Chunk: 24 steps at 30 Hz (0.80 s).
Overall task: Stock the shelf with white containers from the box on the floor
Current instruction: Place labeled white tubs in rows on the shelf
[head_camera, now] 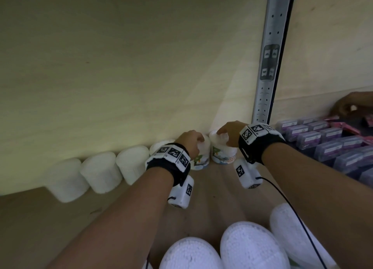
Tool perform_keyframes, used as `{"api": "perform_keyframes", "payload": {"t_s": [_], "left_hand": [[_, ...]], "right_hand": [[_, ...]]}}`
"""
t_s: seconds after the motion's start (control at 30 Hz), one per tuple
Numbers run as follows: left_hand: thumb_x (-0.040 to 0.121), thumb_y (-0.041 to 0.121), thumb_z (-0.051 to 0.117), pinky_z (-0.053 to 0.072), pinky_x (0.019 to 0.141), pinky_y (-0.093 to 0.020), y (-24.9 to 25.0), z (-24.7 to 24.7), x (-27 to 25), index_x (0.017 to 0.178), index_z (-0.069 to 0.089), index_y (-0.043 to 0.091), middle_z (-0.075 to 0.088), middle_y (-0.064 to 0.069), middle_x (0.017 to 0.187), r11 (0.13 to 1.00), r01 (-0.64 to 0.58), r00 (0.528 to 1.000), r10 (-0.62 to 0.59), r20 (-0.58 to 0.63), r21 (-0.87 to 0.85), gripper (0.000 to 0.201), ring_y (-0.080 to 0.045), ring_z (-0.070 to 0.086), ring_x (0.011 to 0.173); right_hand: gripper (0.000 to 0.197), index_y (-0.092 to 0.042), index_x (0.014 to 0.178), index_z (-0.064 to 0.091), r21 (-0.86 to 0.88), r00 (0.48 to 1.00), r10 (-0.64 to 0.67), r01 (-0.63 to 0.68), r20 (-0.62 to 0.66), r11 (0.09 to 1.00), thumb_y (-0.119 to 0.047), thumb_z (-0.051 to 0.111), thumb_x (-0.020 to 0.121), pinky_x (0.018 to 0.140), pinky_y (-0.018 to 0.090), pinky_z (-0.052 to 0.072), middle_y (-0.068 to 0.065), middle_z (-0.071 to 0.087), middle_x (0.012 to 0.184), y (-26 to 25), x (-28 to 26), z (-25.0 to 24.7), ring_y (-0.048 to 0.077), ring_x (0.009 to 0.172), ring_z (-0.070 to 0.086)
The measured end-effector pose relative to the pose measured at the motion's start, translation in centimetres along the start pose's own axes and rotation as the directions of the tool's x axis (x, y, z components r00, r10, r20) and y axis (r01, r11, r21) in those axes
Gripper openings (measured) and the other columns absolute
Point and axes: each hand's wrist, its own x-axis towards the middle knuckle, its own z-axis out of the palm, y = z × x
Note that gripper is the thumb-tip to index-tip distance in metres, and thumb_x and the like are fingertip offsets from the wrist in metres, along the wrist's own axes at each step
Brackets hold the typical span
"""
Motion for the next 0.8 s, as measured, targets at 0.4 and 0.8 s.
{"api": "perform_keyframes", "payload": {"t_s": [0.4, 0.8], "left_hand": [[0.080, -0.006, 0.048, 0.042, 0.085, -0.029, -0.5, -1.5, 0.2, 0.112, 0.062, 0.013, 0.053, -0.009, 0.129, 0.973, -0.015, 0.999, 0.005, -0.046, -0.232, 0.041, -0.025, 0.051, 0.122], [0.087, 0.047, 0.058, 0.041, 0.102, -0.043, 0.0, 1.3, 1.5, 0.126, 0.050, 0.005, 0.040, -0.015, 0.134, 0.984, 0.172, 0.976, -0.164, -0.140, 0.044, 0.058, -0.034, 0.039, 0.125]], "right_hand": [[0.057, -0.022, 0.141, 0.047, -0.011, 1.000, -0.002, 0.002, 0.025, 1.000, -0.009, 0.060, 0.087, 0.108, 0.033, 0.037, 0.005, 0.043, 0.147, -0.1, 0.0, -0.3, 0.025, 0.134, 0.043], [0.055, -0.022, 0.141, 0.046, -0.016, 0.999, -0.010, 0.010, 0.031, 1.000, -0.009, 0.059, 0.088, 0.110, 0.032, 0.035, 0.005, 0.040, 0.149, 0.0, 0.0, -0.3, 0.025, 0.136, 0.041]]}}
